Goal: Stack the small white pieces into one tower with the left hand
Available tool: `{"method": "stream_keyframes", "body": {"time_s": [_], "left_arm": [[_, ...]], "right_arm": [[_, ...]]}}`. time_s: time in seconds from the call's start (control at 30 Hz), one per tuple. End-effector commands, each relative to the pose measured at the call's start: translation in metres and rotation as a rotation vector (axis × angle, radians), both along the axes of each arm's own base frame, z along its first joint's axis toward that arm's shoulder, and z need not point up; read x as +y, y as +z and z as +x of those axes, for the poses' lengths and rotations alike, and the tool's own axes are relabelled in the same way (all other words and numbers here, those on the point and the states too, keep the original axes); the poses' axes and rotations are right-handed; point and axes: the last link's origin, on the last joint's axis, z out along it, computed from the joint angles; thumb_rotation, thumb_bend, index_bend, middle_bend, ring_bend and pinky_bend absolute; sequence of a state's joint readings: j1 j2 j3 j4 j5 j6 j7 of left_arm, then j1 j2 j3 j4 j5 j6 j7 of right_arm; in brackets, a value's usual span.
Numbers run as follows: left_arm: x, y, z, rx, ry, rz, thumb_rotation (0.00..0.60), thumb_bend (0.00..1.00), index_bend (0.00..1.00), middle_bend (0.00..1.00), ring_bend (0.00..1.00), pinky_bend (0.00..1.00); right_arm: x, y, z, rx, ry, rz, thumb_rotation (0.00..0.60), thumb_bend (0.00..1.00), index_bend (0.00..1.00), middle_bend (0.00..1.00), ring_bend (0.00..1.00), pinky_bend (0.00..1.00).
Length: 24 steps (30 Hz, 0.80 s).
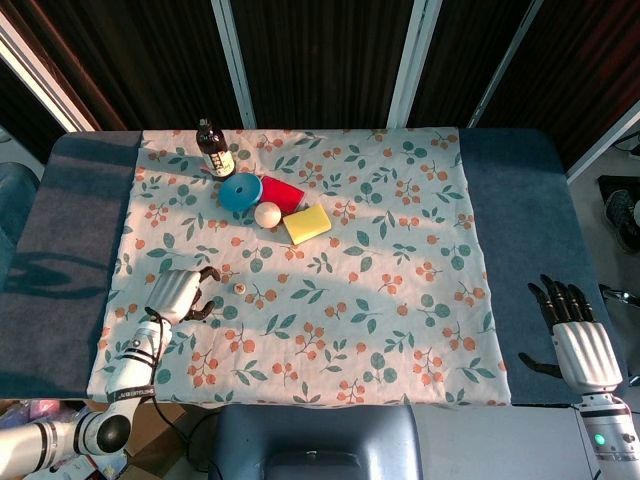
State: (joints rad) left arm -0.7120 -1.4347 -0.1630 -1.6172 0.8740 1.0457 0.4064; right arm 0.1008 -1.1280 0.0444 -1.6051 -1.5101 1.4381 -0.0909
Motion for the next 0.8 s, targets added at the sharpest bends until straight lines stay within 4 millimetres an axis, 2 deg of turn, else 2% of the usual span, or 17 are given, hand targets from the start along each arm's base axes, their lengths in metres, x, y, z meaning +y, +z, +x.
{"method": "stream_keyframes", "body": {"time_s": [0.03,0.3,0.47,0.8], "left_arm": [[0.017,-0.017,0.008,0.018,0.034,0.018,0.600,0.37,0.36,1.00,1.00,1.00],[0.039,-0.051,0.008,0.096,0.109,0.033,0.600,0.37,0.36,1.00,1.00,1.00],[0.042,-0.054,0.005,0.130,0.122,0.030,0.600,0.37,0.36,1.00,1.00,1.00],[0.034,-0.054,0.008,0.107,0.132,-0.014,0.600,0.37,0.36,1.00,1.00,1.00]], "right_arm": [[0.000,0.001,0.000,-0.002,0.001,-0.001,0.600,0.16,0.00,0.00,0.00,0.00],[0.002,0.006,-0.002,-0.009,-0.001,-0.010,0.600,0.16,0.00,0.00,0.00,0.00],[0.002,0.007,-0.003,-0.012,-0.004,-0.016,0.600,0.16,0.00,0.00,0.00,0.00],[0.001,0.004,-0.002,-0.009,0.000,-0.004,0.600,0.16,0.00,0.00,0.00,0.00]]}}
